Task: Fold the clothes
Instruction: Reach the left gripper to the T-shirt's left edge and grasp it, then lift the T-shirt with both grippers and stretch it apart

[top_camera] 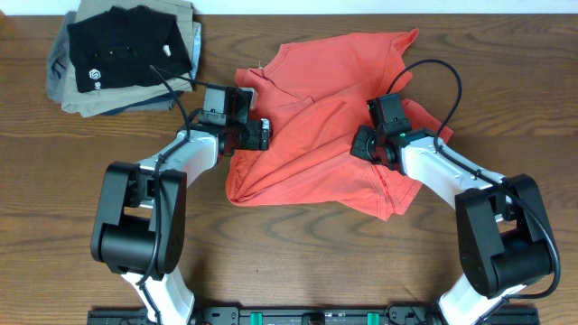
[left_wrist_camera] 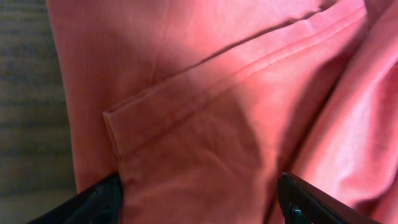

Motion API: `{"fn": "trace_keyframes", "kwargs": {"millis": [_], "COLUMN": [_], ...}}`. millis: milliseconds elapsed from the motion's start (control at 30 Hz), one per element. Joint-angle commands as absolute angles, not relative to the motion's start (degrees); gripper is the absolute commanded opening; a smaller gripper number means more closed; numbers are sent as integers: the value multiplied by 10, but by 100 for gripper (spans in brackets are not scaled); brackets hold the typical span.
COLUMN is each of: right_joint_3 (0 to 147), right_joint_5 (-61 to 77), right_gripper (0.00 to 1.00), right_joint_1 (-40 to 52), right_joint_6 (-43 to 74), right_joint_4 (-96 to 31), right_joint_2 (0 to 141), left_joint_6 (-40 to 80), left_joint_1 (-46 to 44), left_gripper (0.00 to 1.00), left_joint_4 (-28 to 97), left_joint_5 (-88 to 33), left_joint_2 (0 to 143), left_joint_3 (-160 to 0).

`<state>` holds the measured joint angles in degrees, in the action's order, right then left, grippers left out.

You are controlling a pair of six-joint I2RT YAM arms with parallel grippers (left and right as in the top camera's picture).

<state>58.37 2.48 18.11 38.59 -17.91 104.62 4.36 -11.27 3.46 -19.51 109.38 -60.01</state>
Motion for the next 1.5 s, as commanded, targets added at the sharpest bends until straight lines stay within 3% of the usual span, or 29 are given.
{"fn": "trace_keyframes", "kwargs": {"millis": [0,300,400,633,1100,1233,1467], "right_joint_3": [583,583,583,583,583,583,583], "right_joint_5": [8,6,6,6,6,6,6], "right_gripper": [4,4,4,4,4,3,1], "right_joint_1": [175,175,175,175,175,175,175], "right_joint_6": [391,389,389,389,389,389,389], "right_joint_4": [-177,-177,-177,-177,-177,-177,-177], "right_joint_2": [1053,1053,1053,1053,1053,1053,1053], "left_joint_6": [41,44,43,43,43,43,43], "left_joint_1": [-112,-112,-112,-112,-112,-112,-112], "left_gripper": [81,78,73,47,35,6,6], "left_joint_4": [30,6,6,13,16,18,65], "left_joint_5": [-183,-184,-184,-184,-183,-183,-183], "left_joint_2": [1114,1106,1095,1086,1055,1016,930], "left_joint_3": [-608,-609,-609,-609,-609,-609,-609]}}
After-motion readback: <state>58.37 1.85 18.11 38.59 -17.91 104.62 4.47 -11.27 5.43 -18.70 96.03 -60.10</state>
